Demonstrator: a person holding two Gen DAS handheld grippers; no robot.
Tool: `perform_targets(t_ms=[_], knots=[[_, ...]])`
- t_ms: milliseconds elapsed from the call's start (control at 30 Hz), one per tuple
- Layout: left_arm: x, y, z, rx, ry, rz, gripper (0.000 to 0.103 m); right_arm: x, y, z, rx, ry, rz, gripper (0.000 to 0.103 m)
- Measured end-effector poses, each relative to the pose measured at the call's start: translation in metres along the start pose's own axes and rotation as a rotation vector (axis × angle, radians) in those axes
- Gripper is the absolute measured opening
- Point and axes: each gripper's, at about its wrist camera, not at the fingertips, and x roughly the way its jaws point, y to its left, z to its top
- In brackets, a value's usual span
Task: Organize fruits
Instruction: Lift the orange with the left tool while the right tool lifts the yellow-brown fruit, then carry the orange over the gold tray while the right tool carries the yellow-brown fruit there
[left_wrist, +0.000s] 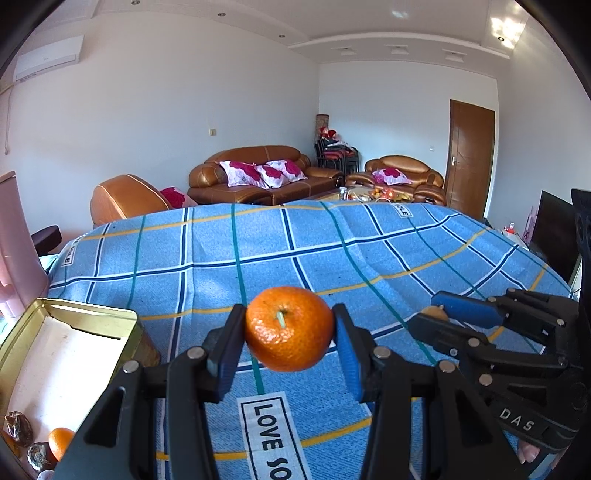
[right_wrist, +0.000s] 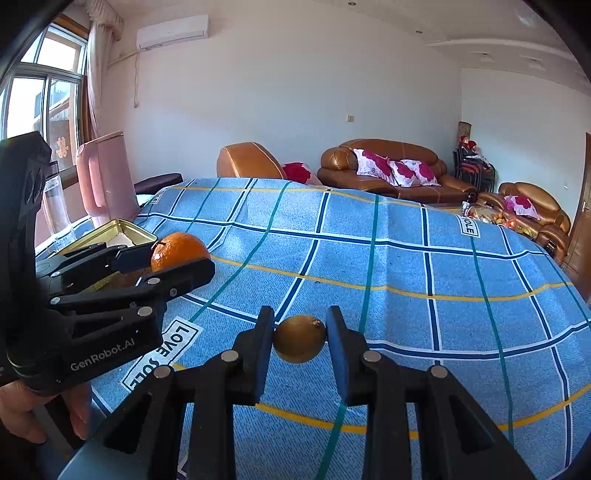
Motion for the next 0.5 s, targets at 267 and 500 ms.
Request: perform_targets(t_ms=[267,500], knots=[[-0.008,-0.003,-0.001,0.017,-0.043,0.008,0.048,-0.008,-0.001,-0.002,-0.002,-0.041,-0.002,0.031],[-0.018,-0.003,-0.002,0.023,-0.078,0.014,0.048,-0.018,0.001,-0.004,-0.009,-0.094,-0.016,0.031]])
